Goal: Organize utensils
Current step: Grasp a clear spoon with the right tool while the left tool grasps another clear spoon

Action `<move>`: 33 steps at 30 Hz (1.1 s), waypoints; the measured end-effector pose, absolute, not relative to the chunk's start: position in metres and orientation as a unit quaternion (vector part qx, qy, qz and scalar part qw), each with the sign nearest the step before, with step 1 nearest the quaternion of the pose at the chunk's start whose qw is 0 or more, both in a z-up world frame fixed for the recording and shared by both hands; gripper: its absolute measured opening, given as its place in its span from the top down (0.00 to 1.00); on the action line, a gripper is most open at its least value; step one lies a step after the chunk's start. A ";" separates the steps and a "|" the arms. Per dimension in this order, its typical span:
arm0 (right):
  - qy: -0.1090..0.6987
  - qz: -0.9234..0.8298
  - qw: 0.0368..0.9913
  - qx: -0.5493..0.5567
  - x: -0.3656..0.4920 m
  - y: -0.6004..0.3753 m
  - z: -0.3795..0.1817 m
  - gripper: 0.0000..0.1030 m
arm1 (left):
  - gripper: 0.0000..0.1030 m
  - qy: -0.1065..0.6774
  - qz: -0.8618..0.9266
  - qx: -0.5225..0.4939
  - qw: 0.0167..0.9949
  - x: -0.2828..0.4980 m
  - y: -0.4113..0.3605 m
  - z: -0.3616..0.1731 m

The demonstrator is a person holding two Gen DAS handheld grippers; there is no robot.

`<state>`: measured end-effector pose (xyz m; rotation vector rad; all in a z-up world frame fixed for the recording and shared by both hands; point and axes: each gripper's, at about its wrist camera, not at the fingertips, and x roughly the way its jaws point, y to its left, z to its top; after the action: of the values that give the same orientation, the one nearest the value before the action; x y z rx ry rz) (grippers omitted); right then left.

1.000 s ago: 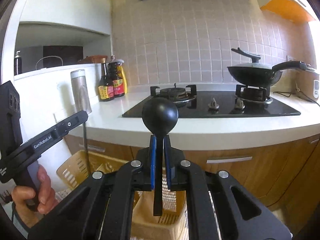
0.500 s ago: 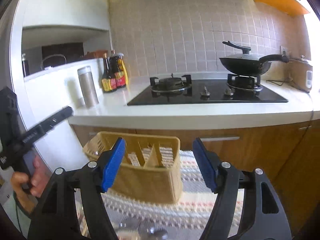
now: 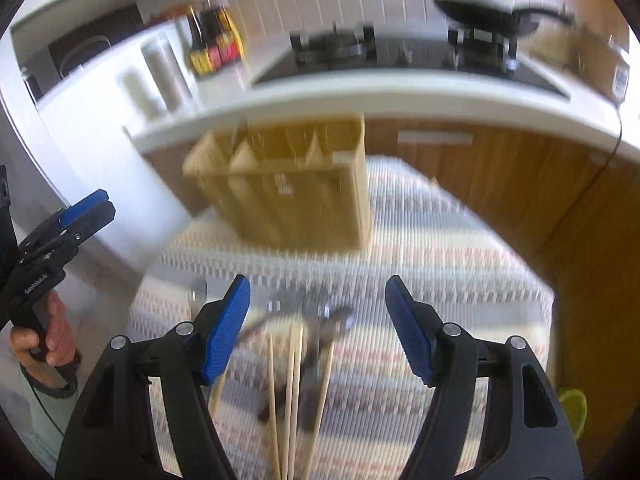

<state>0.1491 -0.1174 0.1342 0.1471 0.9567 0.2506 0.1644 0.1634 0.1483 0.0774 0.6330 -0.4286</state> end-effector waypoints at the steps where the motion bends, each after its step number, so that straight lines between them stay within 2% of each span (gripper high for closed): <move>1: 0.474 0.119 0.870 0.069 0.148 -0.117 0.127 0.36 | 0.46 0.324 -0.204 0.041 0.923 0.166 0.164 0.142; 10: 0.571 0.116 0.808 0.083 0.160 -0.114 0.071 0.39 | 0.46 0.485 -0.186 -0.012 0.854 0.202 0.187 0.060; 14: 0.596 0.129 0.787 0.091 0.170 -0.103 0.056 0.51 | 0.46 0.528 -0.181 -0.023 0.830 0.212 0.190 0.029; 17: 0.605 0.130 0.780 0.087 0.180 -0.093 0.050 0.64 | 0.46 0.536 -0.175 -0.017 0.826 0.212 0.188 0.018; 23: 0.623 0.132 0.767 0.073 0.199 -0.073 0.032 0.69 | 0.46 0.542 -0.176 0.000 0.822 0.208 0.186 0.012; 27: 0.632 0.131 0.762 0.059 0.209 -0.060 0.020 0.83 | 0.47 0.546 -0.181 0.013 0.818 0.203 0.184 0.008; 33: 0.641 0.132 0.755 0.044 0.213 -0.044 0.011 0.83 | 0.47 0.547 -0.194 0.035 0.814 0.195 0.173 0.008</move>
<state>0.2135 -0.0436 0.0111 0.0962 1.3993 0.2871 0.1947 0.1731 0.0084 0.0742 1.1673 -0.4141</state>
